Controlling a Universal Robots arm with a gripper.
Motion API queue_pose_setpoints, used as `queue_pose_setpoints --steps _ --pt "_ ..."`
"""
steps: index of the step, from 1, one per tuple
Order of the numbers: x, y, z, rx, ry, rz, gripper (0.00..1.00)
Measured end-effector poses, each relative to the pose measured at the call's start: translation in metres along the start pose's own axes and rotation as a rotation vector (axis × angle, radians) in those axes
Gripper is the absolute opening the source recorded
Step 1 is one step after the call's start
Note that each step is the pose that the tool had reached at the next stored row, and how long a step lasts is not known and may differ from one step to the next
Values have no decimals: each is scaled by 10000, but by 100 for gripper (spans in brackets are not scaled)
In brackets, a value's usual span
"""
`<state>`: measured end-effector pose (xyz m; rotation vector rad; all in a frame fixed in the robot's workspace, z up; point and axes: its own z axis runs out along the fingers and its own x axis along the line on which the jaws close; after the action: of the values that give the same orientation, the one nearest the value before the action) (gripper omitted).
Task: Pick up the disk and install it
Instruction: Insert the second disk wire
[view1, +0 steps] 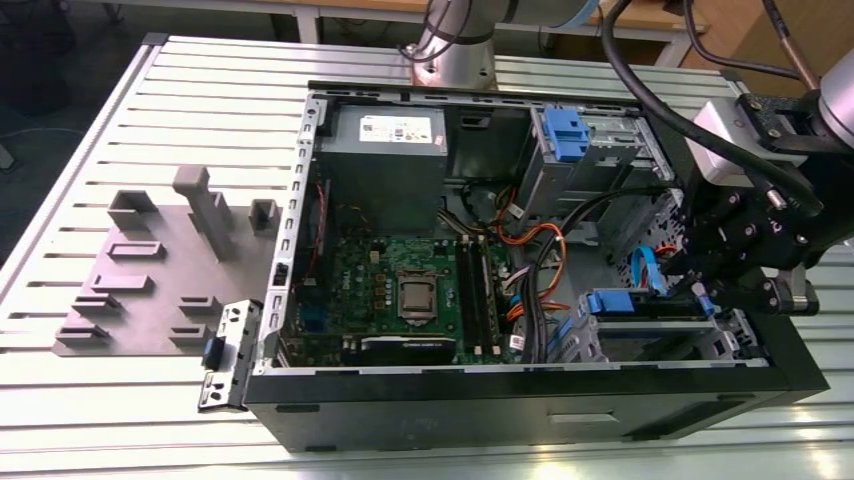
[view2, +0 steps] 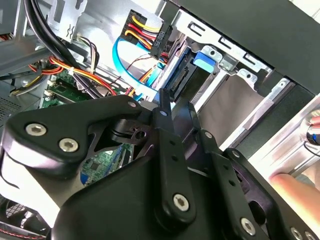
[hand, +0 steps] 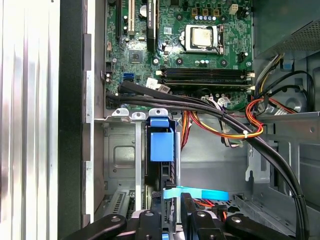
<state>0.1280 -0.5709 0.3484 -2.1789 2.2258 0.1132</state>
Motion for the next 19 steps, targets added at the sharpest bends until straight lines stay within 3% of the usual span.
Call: queue_pose_setpoints --steps 8,14,19 --pt "0 -1 -2 0 -12 -1 29" --pt "-4 1 -62 0 -13 0 29" --pt "-33 2 -60 -2 -92 -4 29"
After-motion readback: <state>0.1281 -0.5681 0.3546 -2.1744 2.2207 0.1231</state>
